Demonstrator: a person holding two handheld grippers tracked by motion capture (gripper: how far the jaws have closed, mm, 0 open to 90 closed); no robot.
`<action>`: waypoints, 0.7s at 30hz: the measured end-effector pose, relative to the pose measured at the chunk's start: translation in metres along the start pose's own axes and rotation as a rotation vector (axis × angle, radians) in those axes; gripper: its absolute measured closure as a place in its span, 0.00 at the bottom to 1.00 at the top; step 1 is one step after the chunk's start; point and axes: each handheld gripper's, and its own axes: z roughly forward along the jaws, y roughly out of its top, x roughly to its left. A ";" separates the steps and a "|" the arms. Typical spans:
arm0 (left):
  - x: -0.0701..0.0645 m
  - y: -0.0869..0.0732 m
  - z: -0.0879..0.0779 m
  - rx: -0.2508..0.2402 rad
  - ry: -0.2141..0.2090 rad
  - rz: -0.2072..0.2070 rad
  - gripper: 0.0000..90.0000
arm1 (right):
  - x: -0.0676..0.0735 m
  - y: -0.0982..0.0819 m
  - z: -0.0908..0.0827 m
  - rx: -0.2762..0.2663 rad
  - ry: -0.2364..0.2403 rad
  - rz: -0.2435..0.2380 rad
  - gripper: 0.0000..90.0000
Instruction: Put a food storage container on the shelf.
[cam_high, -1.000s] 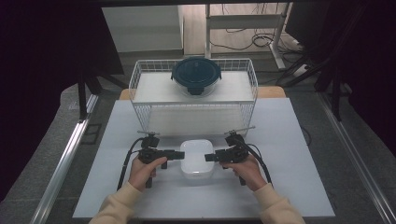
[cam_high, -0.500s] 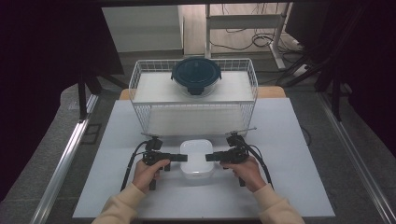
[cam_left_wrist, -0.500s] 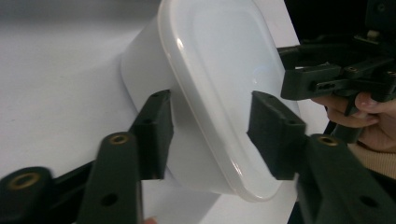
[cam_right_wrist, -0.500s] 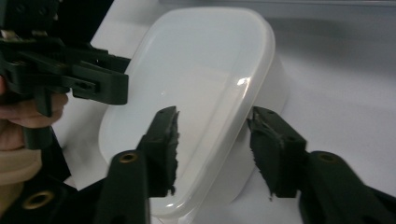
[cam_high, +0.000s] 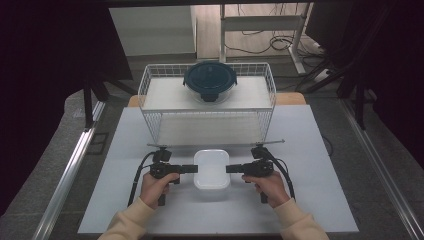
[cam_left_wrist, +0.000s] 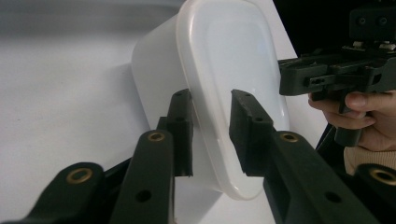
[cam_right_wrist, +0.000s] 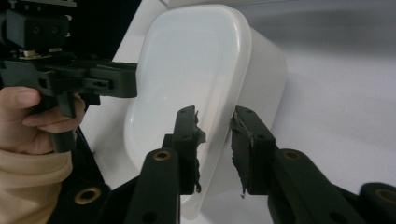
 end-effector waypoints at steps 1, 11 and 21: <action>0.000 0.000 -0.002 0.004 -0.006 0.008 0.80 | 0.001 0.000 -0.001 -0.004 0.004 -0.003 0.81; -0.007 -0.001 -0.008 -0.019 -0.018 0.026 0.88 | 0.005 -0.001 -0.007 -0.033 -0.013 -0.041 0.87; -0.017 0.000 -0.020 -0.049 -0.024 0.073 0.89 | 0.017 0.000 -0.014 -0.056 -0.022 -0.101 0.87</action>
